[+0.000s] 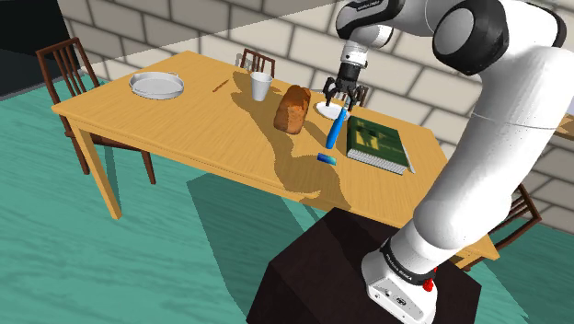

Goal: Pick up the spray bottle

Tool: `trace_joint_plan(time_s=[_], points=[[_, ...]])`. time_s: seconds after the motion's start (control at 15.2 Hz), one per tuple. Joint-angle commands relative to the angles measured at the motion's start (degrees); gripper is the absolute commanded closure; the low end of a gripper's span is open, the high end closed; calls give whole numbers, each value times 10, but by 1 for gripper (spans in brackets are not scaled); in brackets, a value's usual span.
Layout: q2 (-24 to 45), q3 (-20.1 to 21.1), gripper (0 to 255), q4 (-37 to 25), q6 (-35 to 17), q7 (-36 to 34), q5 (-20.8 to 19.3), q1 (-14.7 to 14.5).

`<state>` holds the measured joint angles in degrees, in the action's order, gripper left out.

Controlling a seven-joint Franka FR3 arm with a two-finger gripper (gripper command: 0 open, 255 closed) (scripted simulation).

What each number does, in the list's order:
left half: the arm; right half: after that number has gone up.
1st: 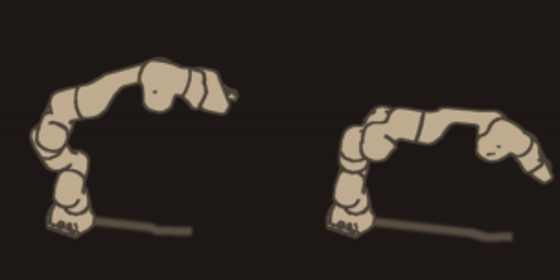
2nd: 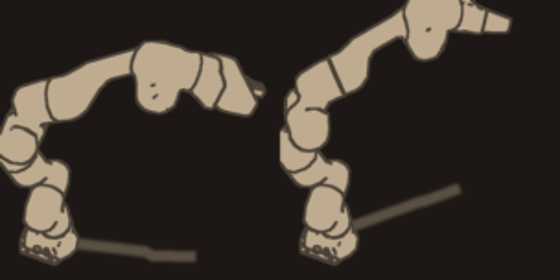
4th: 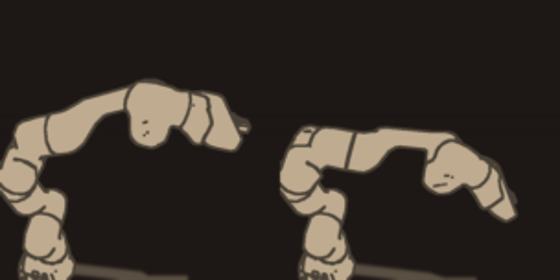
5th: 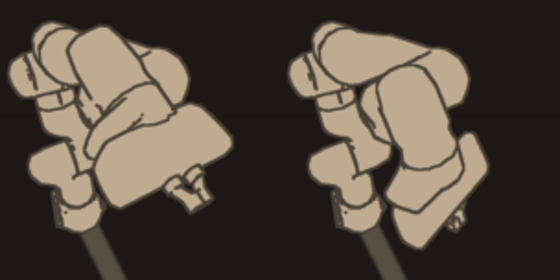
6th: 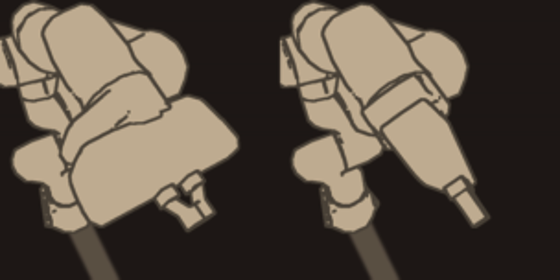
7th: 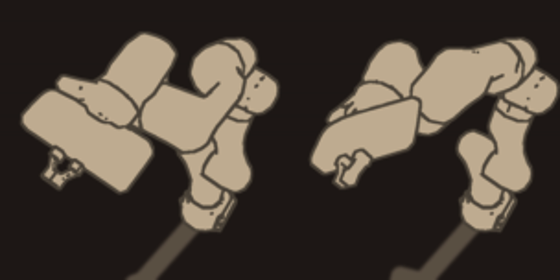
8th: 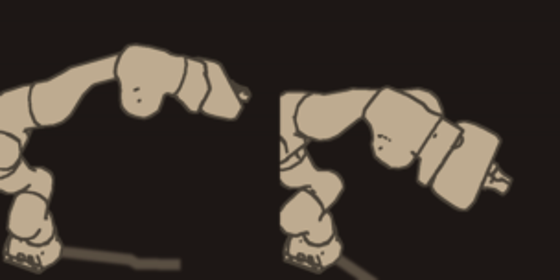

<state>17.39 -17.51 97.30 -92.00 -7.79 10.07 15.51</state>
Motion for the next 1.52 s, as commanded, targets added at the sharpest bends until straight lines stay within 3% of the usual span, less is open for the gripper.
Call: trace_joint_plan(time_s=[0.0,0.46,1.12,1.19,1.45], points=[[42,-7,0,-39,10,-4,18,17],[207,-19,0,-215,63,-32,80,95],[233,-9,0,-196,20,-27,85,101],[232,-12,255,-195,22,-21,83,105],[228,-10,255,-203,32,-31,84,101]])
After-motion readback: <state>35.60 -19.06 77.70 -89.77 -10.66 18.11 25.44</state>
